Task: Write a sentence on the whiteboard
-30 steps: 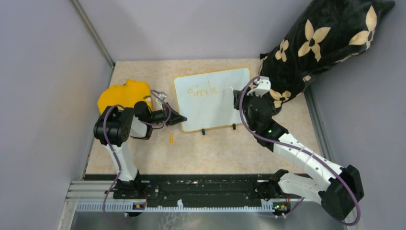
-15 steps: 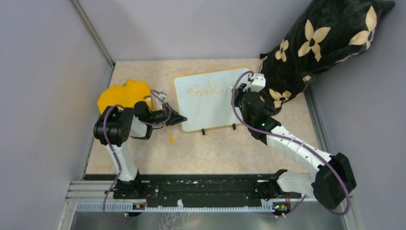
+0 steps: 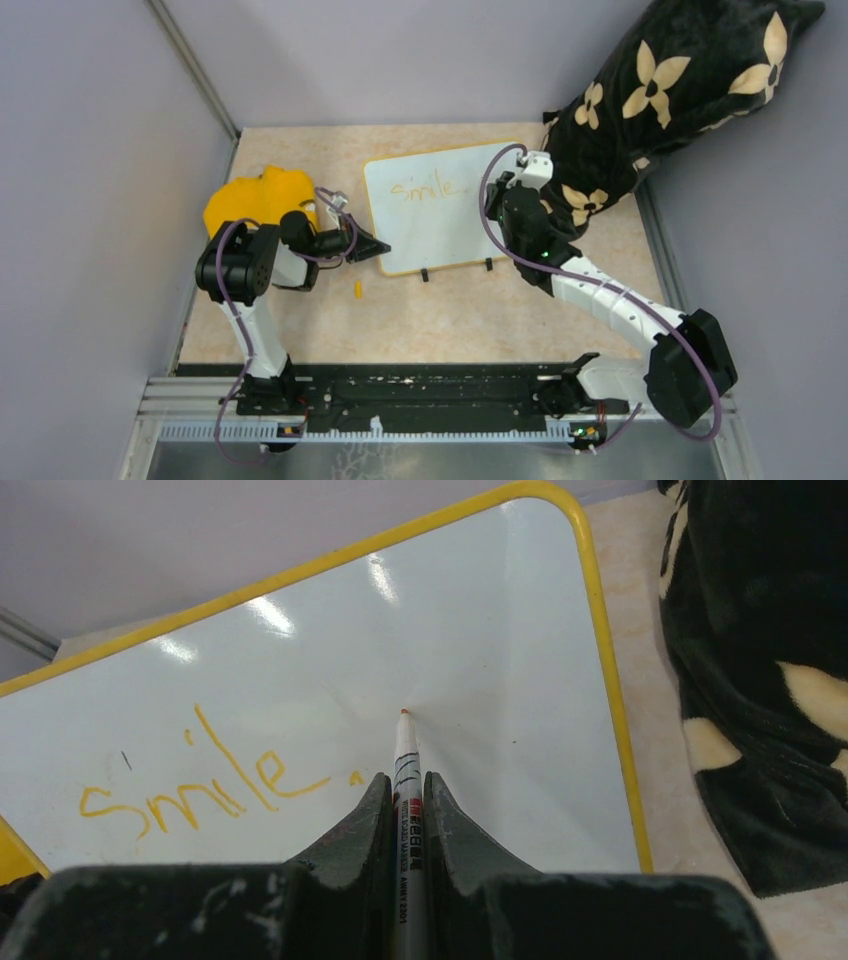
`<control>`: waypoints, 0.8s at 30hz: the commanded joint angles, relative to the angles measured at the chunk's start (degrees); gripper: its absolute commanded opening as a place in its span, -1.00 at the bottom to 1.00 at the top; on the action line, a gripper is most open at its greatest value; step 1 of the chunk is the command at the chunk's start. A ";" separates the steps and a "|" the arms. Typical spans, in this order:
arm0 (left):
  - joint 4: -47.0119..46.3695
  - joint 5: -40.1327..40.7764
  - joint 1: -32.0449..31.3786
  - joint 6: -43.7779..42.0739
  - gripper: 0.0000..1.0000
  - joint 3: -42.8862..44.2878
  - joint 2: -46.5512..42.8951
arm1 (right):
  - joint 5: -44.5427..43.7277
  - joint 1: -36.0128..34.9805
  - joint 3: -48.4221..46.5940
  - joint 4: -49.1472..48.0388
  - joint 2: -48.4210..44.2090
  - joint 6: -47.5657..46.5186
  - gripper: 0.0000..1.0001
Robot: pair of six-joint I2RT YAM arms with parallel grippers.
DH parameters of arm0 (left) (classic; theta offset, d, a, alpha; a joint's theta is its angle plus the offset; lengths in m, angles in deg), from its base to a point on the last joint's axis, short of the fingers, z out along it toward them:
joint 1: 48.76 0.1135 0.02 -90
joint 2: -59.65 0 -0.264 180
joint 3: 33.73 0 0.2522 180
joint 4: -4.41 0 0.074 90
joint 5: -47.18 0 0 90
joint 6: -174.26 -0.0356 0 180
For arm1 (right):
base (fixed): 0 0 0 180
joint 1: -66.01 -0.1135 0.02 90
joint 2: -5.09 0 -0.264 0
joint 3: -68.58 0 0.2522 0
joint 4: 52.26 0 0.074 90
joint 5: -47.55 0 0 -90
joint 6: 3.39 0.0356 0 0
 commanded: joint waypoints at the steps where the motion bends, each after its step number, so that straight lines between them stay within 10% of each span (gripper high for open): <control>1: 2.60 1.68 -0.01 -1.88 -1.00 0.36 1.72 | -1.02 0.79 -4.22 -2.12 0.89 0.02 -1.00; 24: 2.62 1.68 -0.01 -1.88 -1.00 0.36 1.76 | 4.40 0.84 -2.98 0.11 1.59 0.55 -1.00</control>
